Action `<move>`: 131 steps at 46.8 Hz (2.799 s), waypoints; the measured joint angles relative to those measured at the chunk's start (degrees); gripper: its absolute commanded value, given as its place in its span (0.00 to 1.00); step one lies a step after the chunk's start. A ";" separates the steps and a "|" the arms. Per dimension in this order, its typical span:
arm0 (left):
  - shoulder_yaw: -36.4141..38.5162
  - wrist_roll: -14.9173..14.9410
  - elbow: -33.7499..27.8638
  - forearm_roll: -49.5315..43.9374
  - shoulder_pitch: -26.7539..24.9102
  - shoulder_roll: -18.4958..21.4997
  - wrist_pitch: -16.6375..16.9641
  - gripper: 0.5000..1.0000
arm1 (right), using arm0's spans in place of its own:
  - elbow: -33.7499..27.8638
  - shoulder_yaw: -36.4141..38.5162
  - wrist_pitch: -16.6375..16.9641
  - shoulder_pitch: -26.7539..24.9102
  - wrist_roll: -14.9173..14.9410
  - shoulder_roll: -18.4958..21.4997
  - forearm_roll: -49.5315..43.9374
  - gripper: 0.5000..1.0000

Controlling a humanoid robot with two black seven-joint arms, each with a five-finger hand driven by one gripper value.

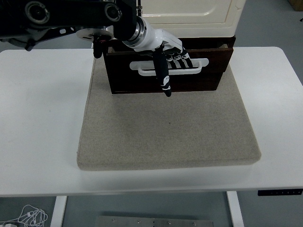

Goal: Open the drawer under the combination cabinet

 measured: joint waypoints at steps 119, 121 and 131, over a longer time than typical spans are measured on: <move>-6.04 1.07 -1.96 -0.69 -0.35 2.65 -10.94 1.00 | 0.00 0.00 0.00 0.01 0.00 0.00 0.00 0.85; -6.25 1.08 -1.76 -0.69 -0.35 2.65 -10.80 1.00 | 0.00 0.00 0.00 0.00 0.00 0.00 0.00 0.85; -5.73 1.57 -1.30 -0.10 -0.47 3.00 -10.40 1.00 | 0.00 0.00 0.00 0.00 -0.01 0.00 0.00 0.85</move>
